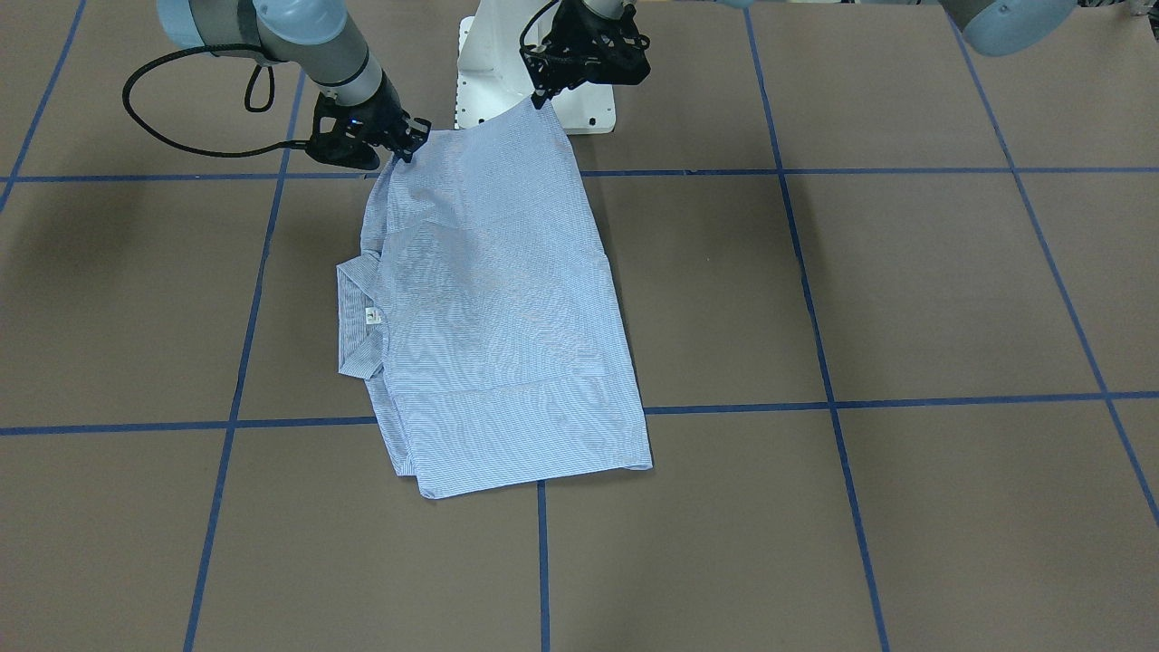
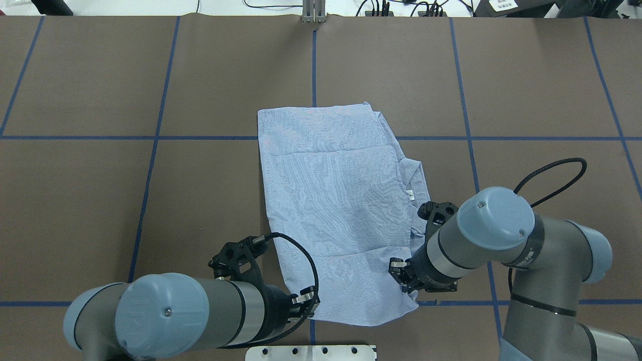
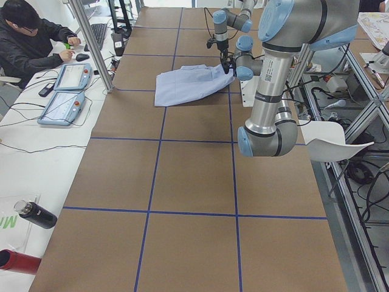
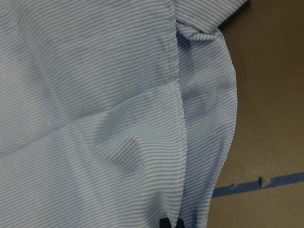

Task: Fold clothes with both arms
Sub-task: 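Lift both held near corners and fold them away from the robot over the shirt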

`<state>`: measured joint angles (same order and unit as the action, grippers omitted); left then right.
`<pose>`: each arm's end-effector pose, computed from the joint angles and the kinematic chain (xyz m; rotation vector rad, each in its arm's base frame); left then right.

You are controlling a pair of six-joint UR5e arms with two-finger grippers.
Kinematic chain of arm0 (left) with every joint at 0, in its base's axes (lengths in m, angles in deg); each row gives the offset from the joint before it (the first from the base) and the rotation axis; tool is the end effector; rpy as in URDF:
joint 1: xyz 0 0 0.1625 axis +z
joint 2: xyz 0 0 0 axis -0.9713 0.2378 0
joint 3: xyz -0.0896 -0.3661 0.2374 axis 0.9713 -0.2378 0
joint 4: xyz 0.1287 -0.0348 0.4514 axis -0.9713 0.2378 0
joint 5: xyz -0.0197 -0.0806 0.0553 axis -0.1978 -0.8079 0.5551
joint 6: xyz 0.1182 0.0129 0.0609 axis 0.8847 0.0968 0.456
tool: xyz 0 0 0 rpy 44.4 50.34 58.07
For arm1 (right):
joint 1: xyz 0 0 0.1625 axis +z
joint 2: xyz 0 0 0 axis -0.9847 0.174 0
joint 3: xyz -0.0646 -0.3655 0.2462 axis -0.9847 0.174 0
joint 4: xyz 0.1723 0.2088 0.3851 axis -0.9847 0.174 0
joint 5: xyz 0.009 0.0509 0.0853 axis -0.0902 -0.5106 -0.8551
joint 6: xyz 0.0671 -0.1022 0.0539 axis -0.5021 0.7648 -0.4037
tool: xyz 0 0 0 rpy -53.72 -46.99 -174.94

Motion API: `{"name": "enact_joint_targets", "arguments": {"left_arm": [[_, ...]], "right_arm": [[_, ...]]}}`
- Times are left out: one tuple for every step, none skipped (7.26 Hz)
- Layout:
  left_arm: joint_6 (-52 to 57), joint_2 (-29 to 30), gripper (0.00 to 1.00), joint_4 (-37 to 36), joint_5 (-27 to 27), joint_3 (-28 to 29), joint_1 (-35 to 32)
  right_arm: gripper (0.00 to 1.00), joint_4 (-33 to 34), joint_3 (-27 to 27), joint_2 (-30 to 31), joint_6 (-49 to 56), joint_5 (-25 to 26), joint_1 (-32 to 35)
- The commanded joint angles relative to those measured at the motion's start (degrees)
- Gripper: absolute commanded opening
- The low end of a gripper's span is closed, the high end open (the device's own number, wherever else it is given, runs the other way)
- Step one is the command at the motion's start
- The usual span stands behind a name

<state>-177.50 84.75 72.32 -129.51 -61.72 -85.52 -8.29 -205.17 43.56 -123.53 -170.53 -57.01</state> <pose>0.5835 -0.2156 0.1299 -0.2000 1.2594 -0.3531 -0.5238 -0.2956 0.3076 -0.3168 -0.9053 0.1729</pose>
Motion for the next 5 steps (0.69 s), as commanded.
{"name": "enact_joint_targets", "arguments": {"left_arm": [[0.7, 0.0, 0.00, 0.3, -1.3, -0.4, -6.7], [0.7, 0.2, 0.00, 0.5, -3.7, -0.1, -10.2], [4.6, 1.5, 0.00, 0.6, -3.8, 1.1, -12.7], [7.7, 2.0, 0.00, 0.8, -3.8, 3.7, -14.5], [8.8, 3.7, 0.00, 2.5, -3.8, 8.2, -16.6]], "right_arm": [[0.00, 0.1, 1.3, -2.2, 5.2, -5.9, 8.5], [0.00, 0.4, 4.4, -6.3, 5.3, -7.2, 11.8], [0.00, 0.4, 7.6, -10.5, 5.4, -7.9, 14.4], [0.00, 0.3, 10.5, -13.6, 5.4, -7.8, 15.9], [0.00, 0.3, 13.4, -16.9, 5.4, -7.7, 17.9]]}}
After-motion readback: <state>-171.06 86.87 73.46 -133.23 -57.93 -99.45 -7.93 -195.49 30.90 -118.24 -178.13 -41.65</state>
